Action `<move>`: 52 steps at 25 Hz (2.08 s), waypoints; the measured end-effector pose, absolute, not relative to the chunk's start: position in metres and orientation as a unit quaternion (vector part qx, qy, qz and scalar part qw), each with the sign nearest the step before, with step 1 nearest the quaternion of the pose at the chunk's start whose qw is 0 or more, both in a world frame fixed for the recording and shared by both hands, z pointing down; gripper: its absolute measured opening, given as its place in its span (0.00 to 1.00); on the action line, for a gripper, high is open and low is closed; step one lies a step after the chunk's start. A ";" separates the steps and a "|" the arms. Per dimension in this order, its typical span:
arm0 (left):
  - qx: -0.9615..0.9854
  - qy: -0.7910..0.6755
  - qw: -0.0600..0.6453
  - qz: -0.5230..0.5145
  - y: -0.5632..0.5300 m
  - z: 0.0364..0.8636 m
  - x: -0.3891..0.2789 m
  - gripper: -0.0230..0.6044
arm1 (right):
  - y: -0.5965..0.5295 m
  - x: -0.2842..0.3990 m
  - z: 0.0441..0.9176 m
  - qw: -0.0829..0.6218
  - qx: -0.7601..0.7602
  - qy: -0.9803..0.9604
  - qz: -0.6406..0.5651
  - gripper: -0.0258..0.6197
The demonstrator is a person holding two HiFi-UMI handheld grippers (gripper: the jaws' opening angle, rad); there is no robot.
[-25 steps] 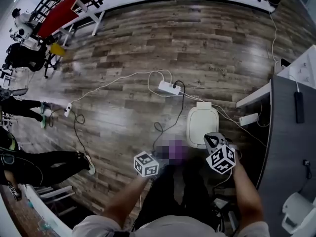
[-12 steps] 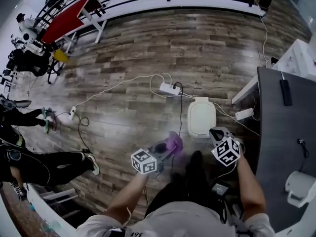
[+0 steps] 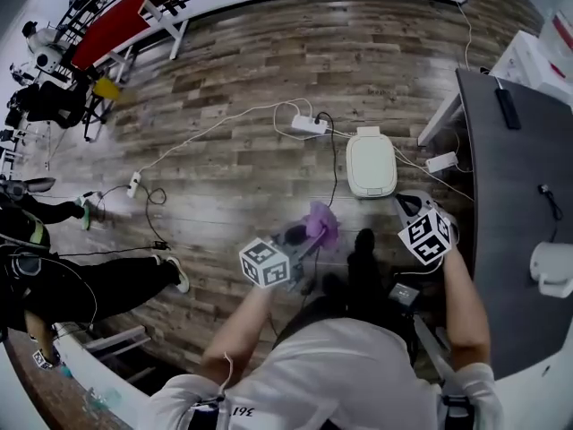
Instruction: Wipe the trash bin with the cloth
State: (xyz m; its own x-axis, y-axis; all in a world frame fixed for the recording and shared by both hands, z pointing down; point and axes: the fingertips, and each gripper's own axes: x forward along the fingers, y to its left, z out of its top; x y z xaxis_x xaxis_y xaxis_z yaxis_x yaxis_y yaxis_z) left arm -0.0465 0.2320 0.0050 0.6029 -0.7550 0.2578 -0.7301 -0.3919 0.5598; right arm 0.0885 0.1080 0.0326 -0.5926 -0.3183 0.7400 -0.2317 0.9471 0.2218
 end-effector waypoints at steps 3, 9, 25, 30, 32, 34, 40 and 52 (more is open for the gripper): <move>0.840 -0.443 0.313 -0.019 0.249 -0.015 -0.046 0.17 | 0.121 0.101 0.015 0.421 0.178 -0.887 -0.057 0.05; 0.859 -0.424 0.286 -0.007 0.275 -0.046 -0.032 0.17 | 0.128 0.149 -0.014 0.409 0.253 -0.871 -0.097 0.05; 0.880 -0.401 0.252 0.018 0.314 -0.070 -0.001 0.17 | 0.076 0.310 -0.082 0.375 0.486 -0.771 -0.172 0.05; 0.884 -0.397 0.244 0.017 0.321 -0.076 0.003 0.17 | 0.115 0.317 -0.105 0.334 0.493 -0.793 -0.132 0.05; 0.887 -0.392 0.242 0.015 0.324 -0.079 0.007 0.17 | 0.136 0.313 -0.107 0.329 0.481 -0.805 -0.114 0.05; 0.890 -0.388 0.239 0.013 0.328 -0.082 0.011 0.17 | 0.156 0.306 -0.106 0.322 0.468 -0.818 -0.089 0.05; 0.893 -0.376 0.246 0.009 0.344 -0.092 0.022 0.17 | 0.203 0.288 -0.106 0.317 0.435 -0.842 -0.041 0.05; 0.871 -0.406 0.275 -0.012 0.352 -0.095 0.073 0.17 | 0.254 0.296 -0.083 0.328 0.357 -0.874 0.027 0.05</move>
